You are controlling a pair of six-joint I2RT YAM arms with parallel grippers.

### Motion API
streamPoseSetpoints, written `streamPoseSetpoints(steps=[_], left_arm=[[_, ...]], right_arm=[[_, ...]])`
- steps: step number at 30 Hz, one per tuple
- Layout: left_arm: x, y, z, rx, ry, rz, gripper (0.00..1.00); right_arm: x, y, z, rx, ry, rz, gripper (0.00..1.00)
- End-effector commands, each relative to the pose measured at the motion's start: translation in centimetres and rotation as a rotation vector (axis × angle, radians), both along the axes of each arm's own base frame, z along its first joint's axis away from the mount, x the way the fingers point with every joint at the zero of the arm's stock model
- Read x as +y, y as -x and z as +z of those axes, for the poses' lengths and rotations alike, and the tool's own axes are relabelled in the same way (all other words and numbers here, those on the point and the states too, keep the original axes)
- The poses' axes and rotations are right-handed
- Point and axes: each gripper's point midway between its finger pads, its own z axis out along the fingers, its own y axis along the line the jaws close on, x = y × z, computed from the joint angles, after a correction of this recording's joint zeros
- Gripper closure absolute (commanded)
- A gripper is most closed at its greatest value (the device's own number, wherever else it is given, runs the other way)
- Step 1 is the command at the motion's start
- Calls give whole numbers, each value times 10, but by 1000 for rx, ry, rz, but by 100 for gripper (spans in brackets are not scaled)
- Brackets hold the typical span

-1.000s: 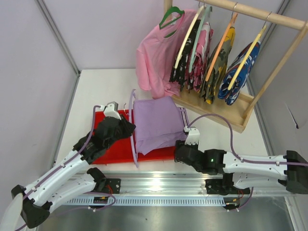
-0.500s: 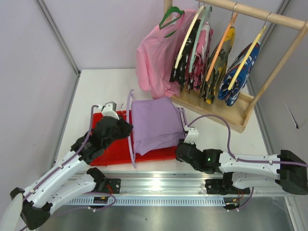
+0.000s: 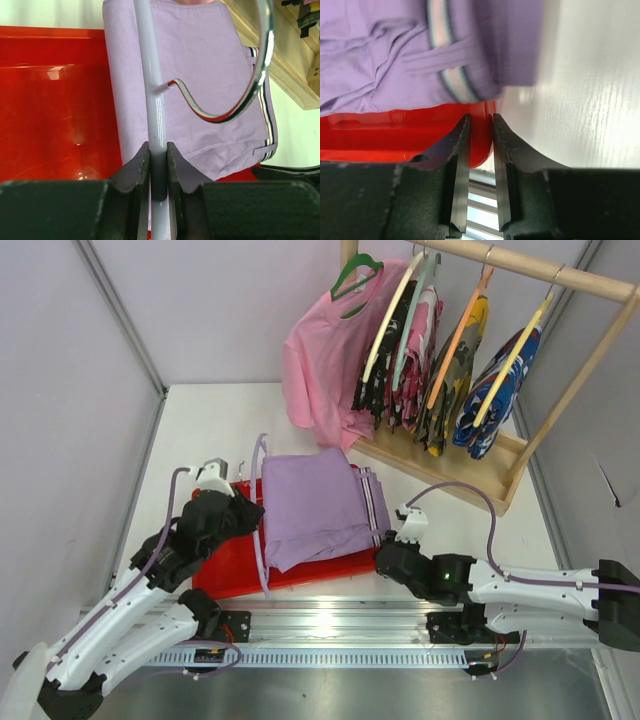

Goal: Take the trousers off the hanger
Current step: Pass the hanger from the left arm to the right

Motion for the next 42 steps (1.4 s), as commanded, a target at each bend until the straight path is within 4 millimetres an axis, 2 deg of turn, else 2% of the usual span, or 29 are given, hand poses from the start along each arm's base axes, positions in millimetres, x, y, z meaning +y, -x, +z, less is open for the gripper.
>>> streamPoseSetpoints(steps=[1, 7, 14, 18, 20, 21, 22, 25, 26, 27, 30, 33, 35, 36, 42], left_arm=[[15, -4, 20, -63, -6, 53, 99], [19, 6, 7, -40, 8, 56, 99], [9, 8, 2, -30, 23, 1, 100], [7, 8, 3, -34, 7, -23, 100], [9, 8, 3, -36, -9, -22, 100], [10, 8, 5, -40, -13, -18, 100], [12, 8, 7, -44, -18, -13, 100], [12, 8, 10, -57, -22, -24, 100], [11, 8, 10, -58, -23, -30, 100], [10, 8, 10, -61, -22, -35, 100], [6, 8, 8, -64, -15, -56, 100], [1, 8, 11, -76, 8, -76, 100], [-3, 8, 14, -82, 27, -88, 100], [-4, 8, 14, -81, 33, -88, 100], [-6, 2, 7, -59, 85, -27, 100]], right_arm=[[-26, -7, -1, -43, 39, -119, 79], [-34, -3, -3, -56, 52, -155, 85], [-33, 9, -3, -39, 49, -163, 86], [-26, 12, 12, -60, 52, -132, 80], [-23, 12, 26, -82, 64, -90, 71], [-16, 10, 42, -97, 42, -72, 66], [-14, 9, 53, -122, 44, -39, 52], [1, 3, 93, -190, 7, 38, 36], [6, 1, 101, -193, -6, 62, 33], [15, -1, 118, -211, -50, 78, 30], [30, -11, 131, -244, -59, 122, 25], [44, -27, 127, -262, -41, 146, 24], [61, -29, 121, -229, -55, 199, 24], [71, -33, 127, -234, -102, 207, 24], [138, -8, 141, -227, -278, 431, 23]])
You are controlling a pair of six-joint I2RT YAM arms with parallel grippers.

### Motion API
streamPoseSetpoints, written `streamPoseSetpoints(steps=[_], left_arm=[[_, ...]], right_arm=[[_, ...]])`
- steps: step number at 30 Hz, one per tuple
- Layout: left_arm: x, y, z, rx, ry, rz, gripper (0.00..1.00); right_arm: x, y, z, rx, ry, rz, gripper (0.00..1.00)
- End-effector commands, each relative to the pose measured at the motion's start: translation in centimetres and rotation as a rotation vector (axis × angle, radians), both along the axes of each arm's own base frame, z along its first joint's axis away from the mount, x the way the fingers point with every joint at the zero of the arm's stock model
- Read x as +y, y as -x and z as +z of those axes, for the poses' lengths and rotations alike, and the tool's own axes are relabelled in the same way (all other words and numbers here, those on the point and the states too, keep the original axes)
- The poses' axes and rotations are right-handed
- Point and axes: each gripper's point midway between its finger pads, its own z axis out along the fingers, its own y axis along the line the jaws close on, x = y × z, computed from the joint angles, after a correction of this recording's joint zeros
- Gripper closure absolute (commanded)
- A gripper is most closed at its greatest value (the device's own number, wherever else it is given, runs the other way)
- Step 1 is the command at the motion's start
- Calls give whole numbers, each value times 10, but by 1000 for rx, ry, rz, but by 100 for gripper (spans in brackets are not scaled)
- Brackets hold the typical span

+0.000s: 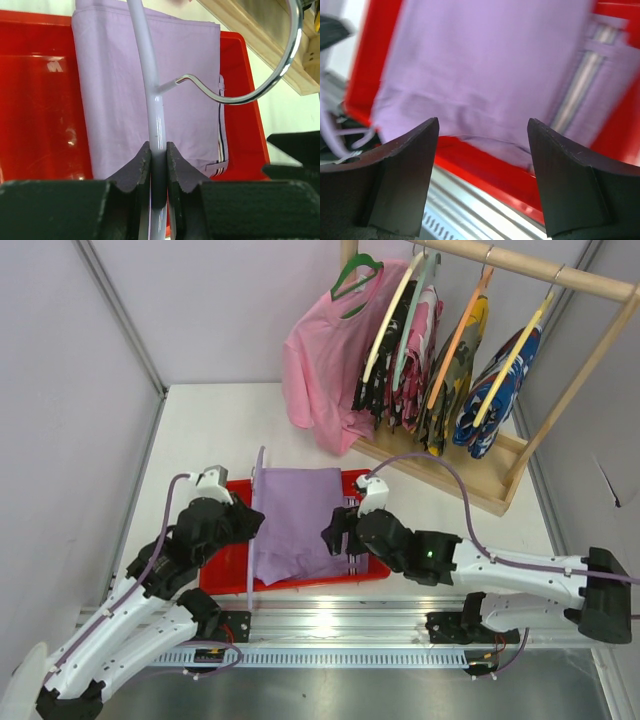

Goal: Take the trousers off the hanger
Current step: Pass the hanger from the left arm to the right

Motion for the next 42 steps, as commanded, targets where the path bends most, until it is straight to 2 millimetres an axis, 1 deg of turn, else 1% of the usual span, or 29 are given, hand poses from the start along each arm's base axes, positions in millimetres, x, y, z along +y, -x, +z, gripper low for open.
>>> streamPoseSetpoints(steps=[1, 2, 3, 4, 6, 7, 8, 13, 14, 17, 18, 20, 23, 24, 26, 29, 30, 32, 33, 35, 36, 37, 39, 41, 42], left_arm=[[-8, -12, 14, -47, 117, 50, 99], [-9, -13, 14, -48, 137, 59, 99], [-10, -12, 8, -38, 147, 61, 99], [-11, -12, 8, -30, 176, 77, 99], [-13, -12, 8, -32, 197, 83, 99], [-12, -13, 7, -30, 205, 99, 99], [-11, -13, 8, -32, 210, 107, 99], [-9, -15, 10, -42, 216, 127, 99], [-9, -15, 9, -40, 211, 128, 99], [-11, -16, 5, -32, 197, 121, 99], [-13, -17, 1, -23, 186, 118, 99], [-13, -18, 0, -23, 177, 117, 99], [-15, -18, 0, -25, 173, 115, 99], [-14, -18, 1, -26, 171, 116, 99], [-14, -18, 2, -31, 169, 113, 99], [-13, -19, 1, -28, 162, 117, 98], [-13, -18, 1, -29, 161, 116, 98], [-13, -18, 0, -27, 158, 114, 97], [-13, -17, -1, -27, 157, 112, 97], [-12, -18, -1, -25, 154, 115, 96], [-12, -17, -1, -25, 152, 115, 96], [-12, -17, -2, -20, 148, 115, 96], [-10, -17, -2, -20, 150, 125, 94], [-7, -16, -7, -11, 139, 134, 92], [-7, -15, -8, -7, 137, 135, 86]], right_arm=[[59, 19, 50, -61, -208, 198, 22], [65, 23, 51, -58, -215, 221, 21], [76, 25, 54, -62, -236, 239, 20], [83, 29, 55, -61, -250, 261, 19], [98, 41, 66, -60, -303, 307, 18], [105, 43, 61, -49, -301, 316, 18], [111, 48, 62, -44, -312, 330, 17], [137, 60, 66, -29, -354, 385, 17], [144, 61, 57, -20, -340, 392, 17], [159, 67, 49, -2, -324, 425, 17], [163, 72, 47, 3, -320, 440, 17], [169, 72, 42, -4, -302, 440, 17], [173, 69, 34, -11, -267, 420, 20], [175, 68, 29, -12, -251, 419, 24], [177, 67, 26, -13, -244, 414, 28], [179, 65, 23, -19, -244, 396, 41], [178, 63, 21, -21, -241, 387, 51], [178, 61, 20, -23, -249, 365, 62], [176, 57, 18, -30, -245, 338, 71], [173, 54, 10, -23, -237, 313, 79], [172, 52, 7, -22, -236, 292, 85], [168, 51, 1, -18, -224, 285, 89], [164, 50, -3, -9, -228, 265, 96], [157, 47, -7, -10, -223, 238, 97], [154, 47, -9, -10, -221, 229, 100]])
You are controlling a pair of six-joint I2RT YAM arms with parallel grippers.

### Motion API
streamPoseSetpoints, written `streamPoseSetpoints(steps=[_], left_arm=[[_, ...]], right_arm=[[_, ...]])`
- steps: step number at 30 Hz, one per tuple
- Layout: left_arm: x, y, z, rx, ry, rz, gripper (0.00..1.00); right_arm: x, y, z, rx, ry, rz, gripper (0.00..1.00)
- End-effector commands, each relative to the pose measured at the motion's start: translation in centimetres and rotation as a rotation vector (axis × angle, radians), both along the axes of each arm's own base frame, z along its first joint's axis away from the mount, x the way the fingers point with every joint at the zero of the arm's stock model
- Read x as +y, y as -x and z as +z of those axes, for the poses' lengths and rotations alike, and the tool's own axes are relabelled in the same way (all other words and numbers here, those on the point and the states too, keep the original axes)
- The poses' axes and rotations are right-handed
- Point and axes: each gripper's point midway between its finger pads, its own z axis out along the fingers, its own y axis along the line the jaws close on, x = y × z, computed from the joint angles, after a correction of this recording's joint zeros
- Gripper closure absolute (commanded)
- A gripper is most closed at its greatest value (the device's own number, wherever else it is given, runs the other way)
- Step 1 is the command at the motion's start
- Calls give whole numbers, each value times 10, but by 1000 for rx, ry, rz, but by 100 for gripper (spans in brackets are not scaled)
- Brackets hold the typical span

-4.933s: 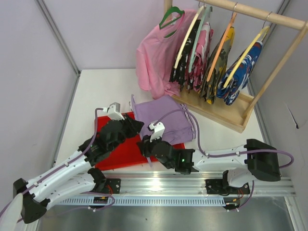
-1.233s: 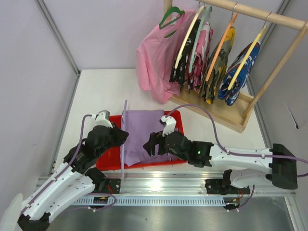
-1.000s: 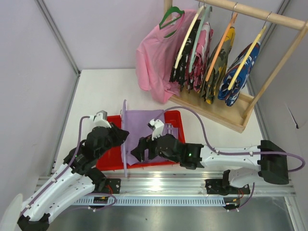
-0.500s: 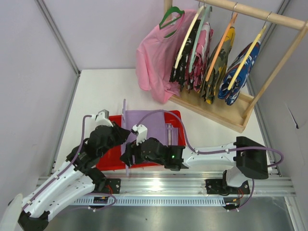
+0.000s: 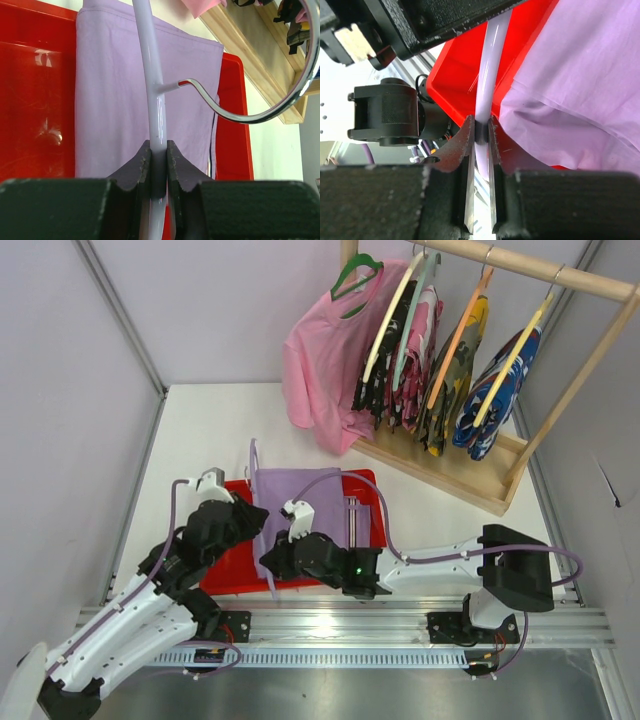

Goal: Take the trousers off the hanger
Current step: Pass the hanger from the left arm to the right

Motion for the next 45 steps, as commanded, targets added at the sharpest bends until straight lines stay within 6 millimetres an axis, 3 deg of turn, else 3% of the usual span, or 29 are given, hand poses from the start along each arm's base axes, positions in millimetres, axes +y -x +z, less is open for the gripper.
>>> streamPoseSetpoints(steps=[1, 3, 5, 8, 9, 12, 18, 29, 32, 33, 35, 36, 41, 45], left_arm=[[1, -1, 5, -16, 16, 15, 83], [4, 1, 1, -7, -3, 17, 80], [2, 0, 4, -17, -2, 6, 84], [-4, -1, 3, -12, -5, -23, 91], [-6, -2, 6, -11, 0, -26, 92], [-10, -3, -1, 21, -14, -31, 92], [-4, -3, -5, 40, -3, 16, 88], [-4, 1, -20, 72, 33, 37, 85], [-3, 1, -19, 65, 23, 32, 83], [-2, 2, -18, 64, 11, 26, 79], [0, 4, -19, 63, -6, 18, 73], [2, 5, -22, 69, -25, 14, 63], [17, 10, -11, 66, -15, 80, 28], [30, 14, 0, 41, 25, 140, 18]], right_arm=[[-10, -13, 7, -38, -31, -94, 100], [-15, -14, 5, -41, -29, -103, 100], [-16, -14, 3, -42, -17, -102, 98], [-13, -10, 2, -40, -15, -71, 69], [-10, -9, 6, -40, -25, -64, 50], [-4, -6, 9, -79, -6, -44, 31], [4, -12, 10, -138, 35, -70, 27], [14, -22, -1, -162, 50, -147, 41], [8, -25, -4, -168, 66, -191, 64], [6, -28, -2, -174, 66, -207, 79], [5, -27, -3, -172, 70, -209, 90], [4, -27, -4, -168, 69, -216, 98], [-9, -27, -5, -93, -23, -279, 100], [-20, -33, 1, -64, -98, -336, 100]])
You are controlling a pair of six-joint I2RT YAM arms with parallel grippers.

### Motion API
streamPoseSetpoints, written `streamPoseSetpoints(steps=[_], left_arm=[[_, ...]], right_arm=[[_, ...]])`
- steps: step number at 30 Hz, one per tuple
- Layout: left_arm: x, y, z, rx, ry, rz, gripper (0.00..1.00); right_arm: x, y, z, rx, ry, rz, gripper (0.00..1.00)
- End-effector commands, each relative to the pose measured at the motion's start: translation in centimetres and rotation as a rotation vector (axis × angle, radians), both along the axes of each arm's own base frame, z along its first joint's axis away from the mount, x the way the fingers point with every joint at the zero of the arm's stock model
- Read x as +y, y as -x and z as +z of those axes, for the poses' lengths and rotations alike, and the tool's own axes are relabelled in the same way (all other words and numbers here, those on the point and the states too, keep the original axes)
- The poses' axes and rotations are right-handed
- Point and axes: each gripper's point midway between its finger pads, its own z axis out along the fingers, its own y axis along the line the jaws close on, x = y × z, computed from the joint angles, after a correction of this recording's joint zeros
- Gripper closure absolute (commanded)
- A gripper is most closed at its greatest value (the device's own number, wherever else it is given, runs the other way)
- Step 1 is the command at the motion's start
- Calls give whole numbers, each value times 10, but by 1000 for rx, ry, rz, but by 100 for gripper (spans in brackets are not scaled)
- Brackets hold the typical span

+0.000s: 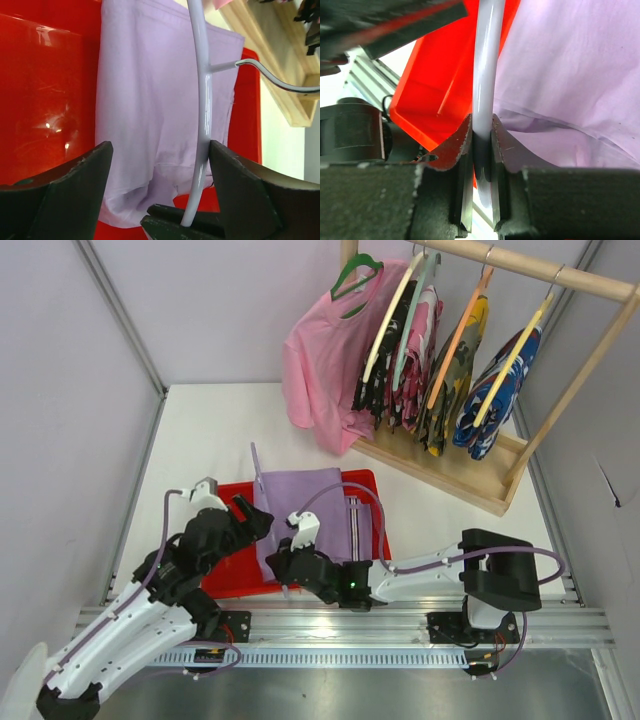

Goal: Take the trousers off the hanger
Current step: Pass the hanger from the left arm to the right, then remove the trousers from the hanger

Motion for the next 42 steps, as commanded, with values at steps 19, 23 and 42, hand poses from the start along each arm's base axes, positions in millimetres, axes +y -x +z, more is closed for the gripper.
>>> streamPoseSetpoints(steps=[19, 23, 42], left_arm=[[1, -19, -17, 17, -26, 86, 21], [7, -23, -35, 31, -37, 119, 23], [10, -29, -71, 51, -90, 108, 100]], right_arm=[[-30, -23, 19, 53, -203, -164, 100], [-32, -24, 18, 56, -203, -165, 100], [-35, -25, 19, 35, -183, -166, 100]])
